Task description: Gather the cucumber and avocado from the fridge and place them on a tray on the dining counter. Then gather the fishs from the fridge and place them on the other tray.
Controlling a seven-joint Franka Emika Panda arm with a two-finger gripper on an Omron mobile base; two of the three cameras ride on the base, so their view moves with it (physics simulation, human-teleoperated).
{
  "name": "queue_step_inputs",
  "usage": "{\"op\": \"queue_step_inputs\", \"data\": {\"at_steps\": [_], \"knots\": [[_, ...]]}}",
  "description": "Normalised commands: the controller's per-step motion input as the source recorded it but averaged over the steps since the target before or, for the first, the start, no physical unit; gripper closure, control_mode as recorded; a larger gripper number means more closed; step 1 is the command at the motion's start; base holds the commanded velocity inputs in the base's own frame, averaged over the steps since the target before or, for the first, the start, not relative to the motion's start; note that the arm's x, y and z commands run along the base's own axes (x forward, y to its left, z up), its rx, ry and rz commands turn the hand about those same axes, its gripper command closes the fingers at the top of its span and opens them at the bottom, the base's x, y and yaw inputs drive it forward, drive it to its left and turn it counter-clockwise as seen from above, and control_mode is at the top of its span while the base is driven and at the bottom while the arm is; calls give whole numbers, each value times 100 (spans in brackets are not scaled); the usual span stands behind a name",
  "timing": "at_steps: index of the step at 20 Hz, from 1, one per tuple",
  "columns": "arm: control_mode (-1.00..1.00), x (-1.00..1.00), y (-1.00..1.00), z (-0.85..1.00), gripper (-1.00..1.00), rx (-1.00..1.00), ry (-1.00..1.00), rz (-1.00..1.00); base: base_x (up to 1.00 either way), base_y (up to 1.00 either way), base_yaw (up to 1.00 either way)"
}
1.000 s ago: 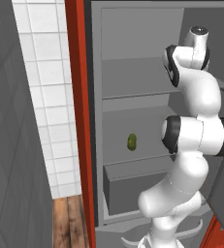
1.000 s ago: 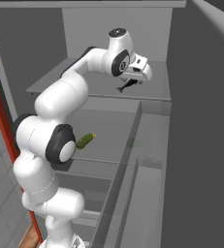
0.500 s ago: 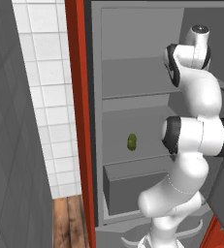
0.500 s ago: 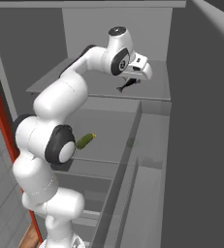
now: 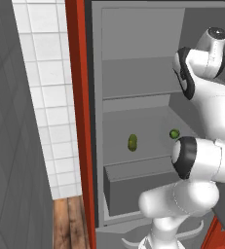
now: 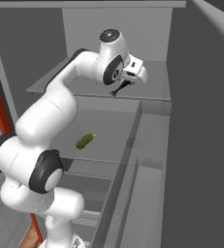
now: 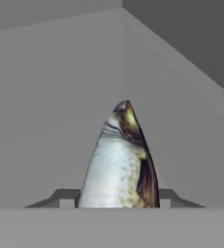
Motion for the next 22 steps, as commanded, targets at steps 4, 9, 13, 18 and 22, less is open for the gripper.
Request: {"op": "queue_step_inputs", "data": {"at_steps": [4,9,13,18,22], "knots": [[-100,-100,29,21,100,0,-5,0,0,0,0],[-100,-74,43,19,100,0,0,3,0,0,0],[-100,-60,46,5,100,0,1,4,0,0,0],[-100,-51,47,13,100,0,7,4,0,0,0],[-100,-42,47,15,100,0,12,4,0,0,0]]}}
